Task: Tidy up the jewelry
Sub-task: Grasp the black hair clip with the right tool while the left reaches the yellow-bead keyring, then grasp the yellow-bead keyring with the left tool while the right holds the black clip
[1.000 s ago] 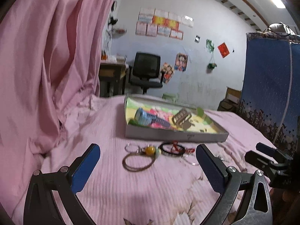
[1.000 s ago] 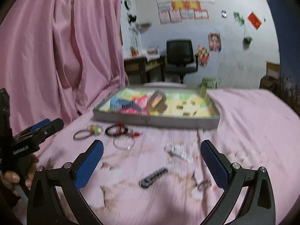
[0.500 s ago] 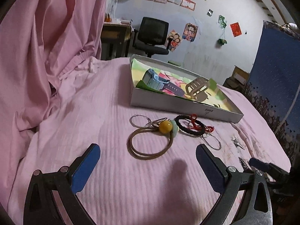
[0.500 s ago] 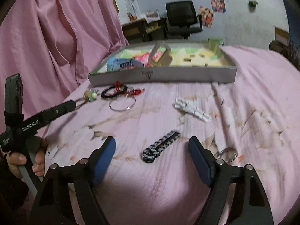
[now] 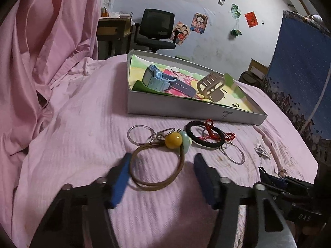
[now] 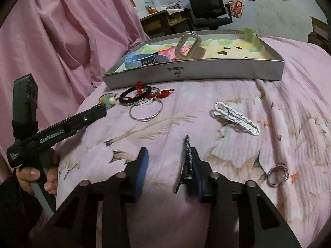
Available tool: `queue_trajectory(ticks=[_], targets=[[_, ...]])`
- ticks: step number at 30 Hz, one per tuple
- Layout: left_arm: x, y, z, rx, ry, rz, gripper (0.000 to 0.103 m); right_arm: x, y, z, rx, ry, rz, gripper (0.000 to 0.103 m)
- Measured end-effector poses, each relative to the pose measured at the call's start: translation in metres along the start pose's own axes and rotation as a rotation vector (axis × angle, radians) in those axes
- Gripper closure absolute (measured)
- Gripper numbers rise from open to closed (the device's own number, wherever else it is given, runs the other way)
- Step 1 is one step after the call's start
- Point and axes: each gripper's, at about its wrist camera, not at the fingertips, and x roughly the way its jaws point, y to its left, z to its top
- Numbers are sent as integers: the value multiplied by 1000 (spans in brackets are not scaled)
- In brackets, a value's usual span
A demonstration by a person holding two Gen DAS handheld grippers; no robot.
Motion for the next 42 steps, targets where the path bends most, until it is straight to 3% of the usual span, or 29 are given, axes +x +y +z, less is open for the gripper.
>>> queue_trajectory(ticks=[10,12,16,28,42], targets=[[-4,-12,-9,58,2,-17,97,-9,-2,-8,8,-12,12,74],[-7,-17,-12,74,3,-20,100,-10,-3,-9,9,-17,16,78],[-18,-27,-19,92,-11,-33,100,-14,-1,-12,10,-36,24,91],[-62,-59,-28,156,-88,-61,100,-40,3,-11,-14,-170,64,91],[-97,-67,-17,149,-129,-96,100,-49,1,-10,-7,-225,86,92]])
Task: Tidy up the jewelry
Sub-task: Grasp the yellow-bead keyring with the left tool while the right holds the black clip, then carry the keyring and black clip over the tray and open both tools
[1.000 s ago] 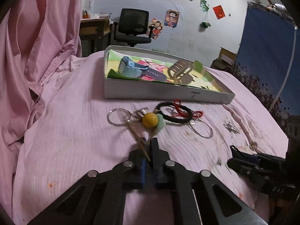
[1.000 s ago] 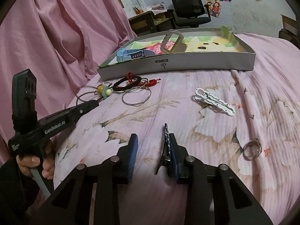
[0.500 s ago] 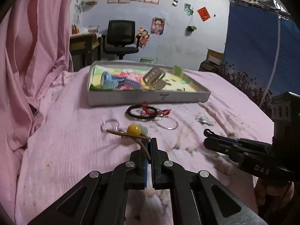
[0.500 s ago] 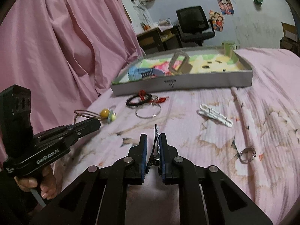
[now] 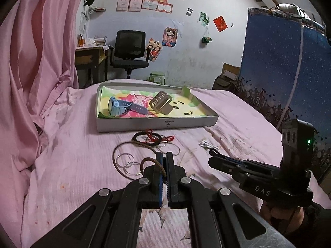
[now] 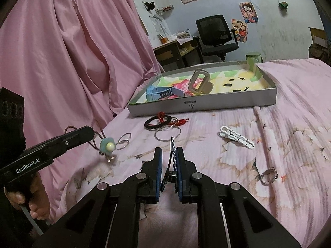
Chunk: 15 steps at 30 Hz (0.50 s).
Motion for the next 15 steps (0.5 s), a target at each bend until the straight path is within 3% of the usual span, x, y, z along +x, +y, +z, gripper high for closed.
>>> queue_trajectory(ticks=[8,15], targets=[[-2,-5,27,26,-51,-14,100,-3,1,20,-9,-67,4,92],[10,-4,60,22,-163,-13,100,-1,9,67,-92,-200,-26,91]])
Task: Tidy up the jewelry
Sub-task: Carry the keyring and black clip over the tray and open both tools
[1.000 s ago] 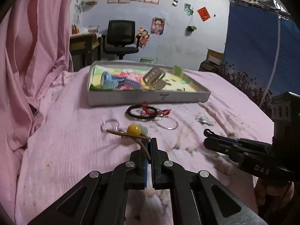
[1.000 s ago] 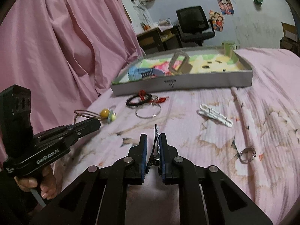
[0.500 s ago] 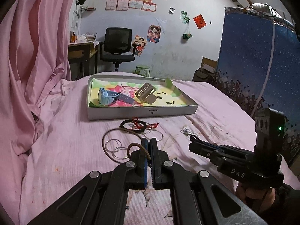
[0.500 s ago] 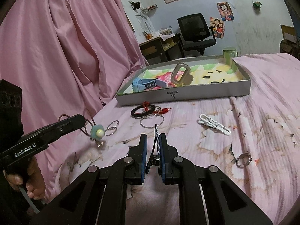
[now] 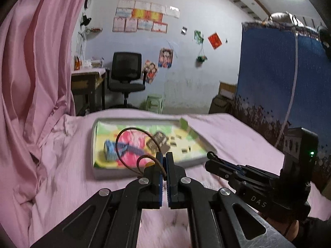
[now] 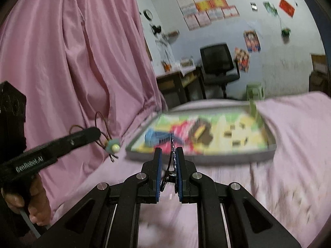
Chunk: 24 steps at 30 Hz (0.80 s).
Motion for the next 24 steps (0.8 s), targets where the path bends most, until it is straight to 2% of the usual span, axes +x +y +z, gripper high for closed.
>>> queue_trajectory(ticks=[6,11,18,24], targets=[[25,17,11,-21,-108,63,100,26,-1,29,-44,-69,-30,91],[49,28,17,-11,-153,115,100,53,-3,41,-50,-101,-58,91],[97,52,18,-51,-102,114,100,94,-10,38,-43,-71,-112,91],[132,72,10,-132,36,88,100,120,-19,22,-22,39,-141,91]])
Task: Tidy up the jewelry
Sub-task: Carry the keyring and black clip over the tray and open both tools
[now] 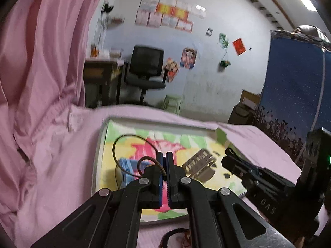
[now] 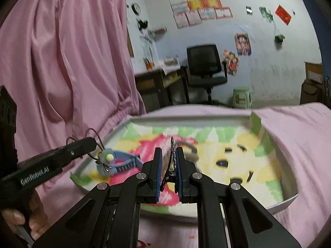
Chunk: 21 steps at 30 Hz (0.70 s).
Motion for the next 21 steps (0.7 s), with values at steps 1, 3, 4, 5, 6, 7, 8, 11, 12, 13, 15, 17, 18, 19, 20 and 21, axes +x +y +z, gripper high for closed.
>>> queue_trajectory(ticks=[1,3,4,5,6,7,8,11,12,13,15,17,18,19,20,21], targets=[[4,3,-1,-13,19,-2,100,3,-1,-1,5,19,-1,91],[11,7,-3,-33,67,-3,100,6,-3,-3,12,51,-9,91],[14,9,-5,-43,93,-2,100,7,-5,-4,16,69,-9,91],[17,10,-6,-48,111,-3,100,11,-6,-5,21,86,-8,91],[21,11,-8,-54,146,-4,100,14,-8,-7,30,112,-7,91],[25,12,-9,-58,171,0,100,18,-9,-8,38,133,-10,91],[27,13,-10,-62,191,0,100,21,-11,-9,45,149,-12,91],[35,15,-14,-77,251,-4,100,31,-18,-15,70,210,-13,91],[37,15,-15,-79,267,-5,100,33,-18,-16,70,221,-16,91],[39,16,-17,-79,281,-5,100,34,-17,-17,62,229,-20,91],[41,14,-19,-71,307,8,100,36,-14,-19,41,248,-34,91],[42,13,-20,-65,321,11,100,37,-12,-20,31,257,-42,91],[42,13,-20,-63,321,9,100,36,-12,-20,32,258,-41,91],[40,13,-19,-64,318,3,100,36,-13,-20,34,261,-37,91],[39,14,-19,-65,317,-1,100,36,-13,-19,35,261,-34,91],[37,14,-20,-65,317,-5,99,35,-13,-18,35,262,-33,90]])
